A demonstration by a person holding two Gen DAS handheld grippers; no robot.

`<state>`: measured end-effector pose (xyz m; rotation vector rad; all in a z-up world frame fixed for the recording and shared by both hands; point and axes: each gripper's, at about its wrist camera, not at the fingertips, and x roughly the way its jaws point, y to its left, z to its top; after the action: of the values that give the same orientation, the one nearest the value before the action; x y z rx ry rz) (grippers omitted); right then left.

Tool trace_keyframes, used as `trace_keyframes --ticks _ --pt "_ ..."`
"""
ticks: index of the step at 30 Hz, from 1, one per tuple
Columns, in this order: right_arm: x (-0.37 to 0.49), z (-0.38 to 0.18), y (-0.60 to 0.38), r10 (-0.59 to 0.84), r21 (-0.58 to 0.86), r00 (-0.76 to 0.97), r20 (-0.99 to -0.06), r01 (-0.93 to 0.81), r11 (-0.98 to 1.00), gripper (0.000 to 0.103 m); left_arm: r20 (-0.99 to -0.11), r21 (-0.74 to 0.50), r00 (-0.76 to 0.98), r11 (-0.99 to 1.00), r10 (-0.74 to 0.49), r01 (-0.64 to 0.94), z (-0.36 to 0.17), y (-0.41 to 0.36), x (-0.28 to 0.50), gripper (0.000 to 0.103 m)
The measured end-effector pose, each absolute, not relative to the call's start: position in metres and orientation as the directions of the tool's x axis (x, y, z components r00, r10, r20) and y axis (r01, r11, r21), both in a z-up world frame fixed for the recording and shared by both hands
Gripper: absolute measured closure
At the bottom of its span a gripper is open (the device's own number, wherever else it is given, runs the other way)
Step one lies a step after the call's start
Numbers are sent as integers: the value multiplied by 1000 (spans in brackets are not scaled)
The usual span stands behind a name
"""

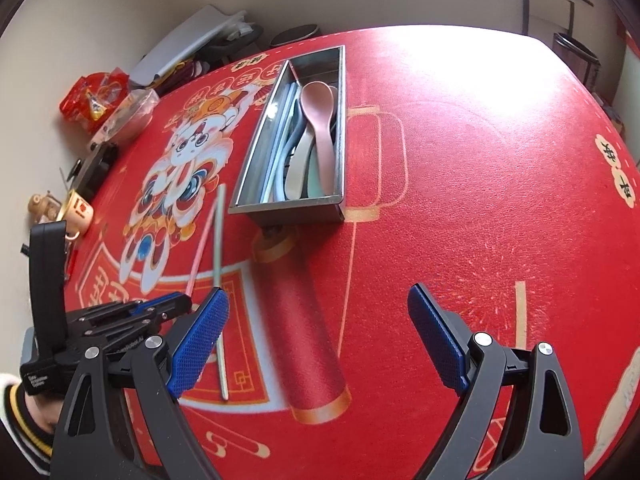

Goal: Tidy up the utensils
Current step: 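Grasp a pink chopstick with the left gripper, then grasp the pale green chopstick with the right gripper while the left gripper holds the pink chopstick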

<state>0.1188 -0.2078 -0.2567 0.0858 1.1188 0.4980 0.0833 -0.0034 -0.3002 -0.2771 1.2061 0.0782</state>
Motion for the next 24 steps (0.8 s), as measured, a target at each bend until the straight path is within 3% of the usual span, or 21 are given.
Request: trace_keyframes --ticks 8,18,24 --pt "112 -262 -177 446 306 295 -845 -417 856 16 -911 -208 405 939 -84 -274 -292 31 67 98" --pt "113 -288 -125 389 234 243 -889 -490 840 65 -884 -226 461 935 -79 -274 -277 67 43 98" --pt "112 -300 -101 337 183 245 -909 -491 852 75 -871 -234 483 940 -90 -248 -272 87 35 97"
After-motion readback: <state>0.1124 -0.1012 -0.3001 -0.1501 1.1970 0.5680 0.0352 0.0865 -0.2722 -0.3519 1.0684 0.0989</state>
